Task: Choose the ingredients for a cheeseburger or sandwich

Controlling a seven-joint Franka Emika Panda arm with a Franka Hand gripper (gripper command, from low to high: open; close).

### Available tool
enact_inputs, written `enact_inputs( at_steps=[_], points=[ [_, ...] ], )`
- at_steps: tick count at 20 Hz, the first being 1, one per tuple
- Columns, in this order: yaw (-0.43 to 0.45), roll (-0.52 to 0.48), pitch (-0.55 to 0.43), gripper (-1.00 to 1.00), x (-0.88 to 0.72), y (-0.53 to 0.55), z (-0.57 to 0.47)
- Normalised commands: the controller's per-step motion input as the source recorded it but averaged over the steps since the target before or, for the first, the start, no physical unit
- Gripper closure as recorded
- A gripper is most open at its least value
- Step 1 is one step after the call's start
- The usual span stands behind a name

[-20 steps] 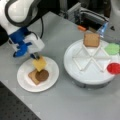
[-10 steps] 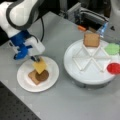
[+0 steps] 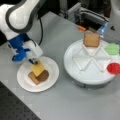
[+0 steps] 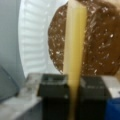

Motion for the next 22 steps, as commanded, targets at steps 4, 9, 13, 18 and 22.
enact_inputs(
  at_steps=[4, 9, 13, 18, 22],
  points=[
    [0.037, 0.137, 0.148, 1.0, 0.44, -0.1, 0.03],
    [0.021, 0.155, 0.135, 1.0, 0.36, -0.07, 0.02],
    [0.005, 0.141, 0.136, 1.0, 0.32, -0.07, 0.03],
    [0.017, 0.123, 0.12, 1.0, 0.31, -0.08, 0.03],
    [0.023, 0.101, 0.1, 1.0, 0.3, -0.09, 0.01]
  ],
)
